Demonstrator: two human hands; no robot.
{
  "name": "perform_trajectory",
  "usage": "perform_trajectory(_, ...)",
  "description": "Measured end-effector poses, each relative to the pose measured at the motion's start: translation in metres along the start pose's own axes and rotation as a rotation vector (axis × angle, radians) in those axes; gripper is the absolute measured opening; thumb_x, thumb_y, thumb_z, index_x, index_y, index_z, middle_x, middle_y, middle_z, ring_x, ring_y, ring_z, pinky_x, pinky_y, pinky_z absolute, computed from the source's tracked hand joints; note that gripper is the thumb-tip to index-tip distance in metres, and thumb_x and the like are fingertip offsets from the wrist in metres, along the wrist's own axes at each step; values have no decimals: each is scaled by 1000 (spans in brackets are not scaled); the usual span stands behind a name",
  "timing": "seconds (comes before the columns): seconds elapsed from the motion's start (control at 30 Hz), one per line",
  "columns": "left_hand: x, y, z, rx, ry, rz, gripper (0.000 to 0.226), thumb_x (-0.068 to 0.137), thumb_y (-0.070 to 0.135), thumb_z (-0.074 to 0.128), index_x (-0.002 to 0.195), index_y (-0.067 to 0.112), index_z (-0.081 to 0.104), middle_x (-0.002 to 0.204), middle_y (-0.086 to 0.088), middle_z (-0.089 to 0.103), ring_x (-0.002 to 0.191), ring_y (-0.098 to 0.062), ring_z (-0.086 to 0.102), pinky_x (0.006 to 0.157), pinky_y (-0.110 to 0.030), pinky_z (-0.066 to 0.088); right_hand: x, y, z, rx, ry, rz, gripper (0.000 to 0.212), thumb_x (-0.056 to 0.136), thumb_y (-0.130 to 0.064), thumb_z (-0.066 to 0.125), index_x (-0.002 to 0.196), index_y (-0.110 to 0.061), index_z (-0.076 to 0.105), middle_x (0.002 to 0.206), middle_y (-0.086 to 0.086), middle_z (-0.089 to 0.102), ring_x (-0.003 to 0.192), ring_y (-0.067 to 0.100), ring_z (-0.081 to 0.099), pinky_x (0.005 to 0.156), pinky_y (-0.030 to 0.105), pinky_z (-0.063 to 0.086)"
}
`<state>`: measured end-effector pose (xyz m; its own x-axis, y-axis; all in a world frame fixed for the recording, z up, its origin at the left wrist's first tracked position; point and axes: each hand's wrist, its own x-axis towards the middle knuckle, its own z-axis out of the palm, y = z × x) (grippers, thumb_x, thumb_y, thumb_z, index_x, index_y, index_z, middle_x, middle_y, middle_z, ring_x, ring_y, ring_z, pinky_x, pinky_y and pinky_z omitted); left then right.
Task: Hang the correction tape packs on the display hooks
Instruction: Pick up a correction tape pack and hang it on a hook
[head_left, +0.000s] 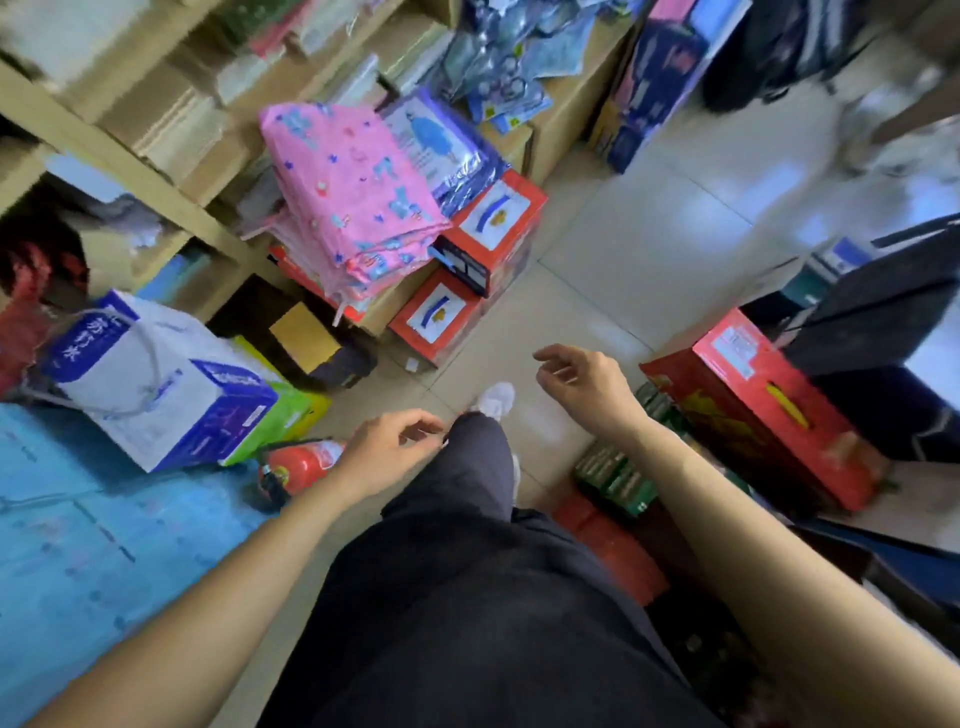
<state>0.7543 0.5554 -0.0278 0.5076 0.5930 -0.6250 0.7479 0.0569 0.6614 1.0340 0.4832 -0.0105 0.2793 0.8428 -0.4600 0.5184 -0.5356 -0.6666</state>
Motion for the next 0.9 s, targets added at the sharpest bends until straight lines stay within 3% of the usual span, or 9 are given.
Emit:
perform_trajectory(0.13,93,51,-12,104,-54,49,17,88,35,70,104,35,72,105,13,75,99,-12,70,94,-44,55,58,19,-62,68,97,56,24,92,-20,63,114,-16,70,94,-1,71,83,16,66,80,29,50)
perform_trajectory(0.23,173,105,-21,160,-117,94,17,93,18,71,109,22,73,108,7,74,102,-14,69,96,-39,54,101,43,-103,82,149,155,24,92,-22,63,114,-19,70,94,-3,71,79,12,64,81,30,51)
perform_trajectory(0.37,262,183,-31,172,-177,156,18,93,15,68,104,29,72,102,12,73,96,-6,68,79,-19,53,142,72,-155,129,176,329,23,89,-23,64,111,-21,71,90,-6,68,82,13,67,84,32,54)
perform_trajectory(0.43,299,221,-34,192,-209,199,17,93,15,68,106,26,72,104,11,73,99,-5,67,82,-16,50,156,83,-179,161,182,391,24,90,-23,64,113,-19,71,94,-3,69,86,15,68,83,36,56)
perform_trajectory(0.5,333,258,-37,196,-238,220,17,93,15,68,109,22,73,105,8,74,100,-7,68,87,-18,51,171,93,-201,205,198,442,23,91,-22,63,113,-19,71,97,-1,71,87,15,68,82,37,57)
perform_trajectory(0.63,404,318,-40,202,-253,241,19,90,23,68,109,26,74,102,11,74,98,-7,68,92,-32,55,211,120,-246,247,216,513,20,90,-19,63,107,-18,73,88,-2,71,80,12,67,76,25,50)
perform_trajectory(0.8,495,385,-42,186,-190,219,16,91,18,70,104,25,75,98,8,76,93,-9,70,91,-32,56,292,157,-315,300,203,507,18,90,-19,64,105,-20,73,89,0,73,86,15,69,86,29,54)
perform_trajectory(0.9,537,405,-52,138,-104,136,14,87,28,69,100,31,74,97,11,75,93,-9,70,91,-36,56,356,164,-363,277,142,450,19,92,-20,63,109,-18,72,93,1,72,88,15,68,89,31,54)
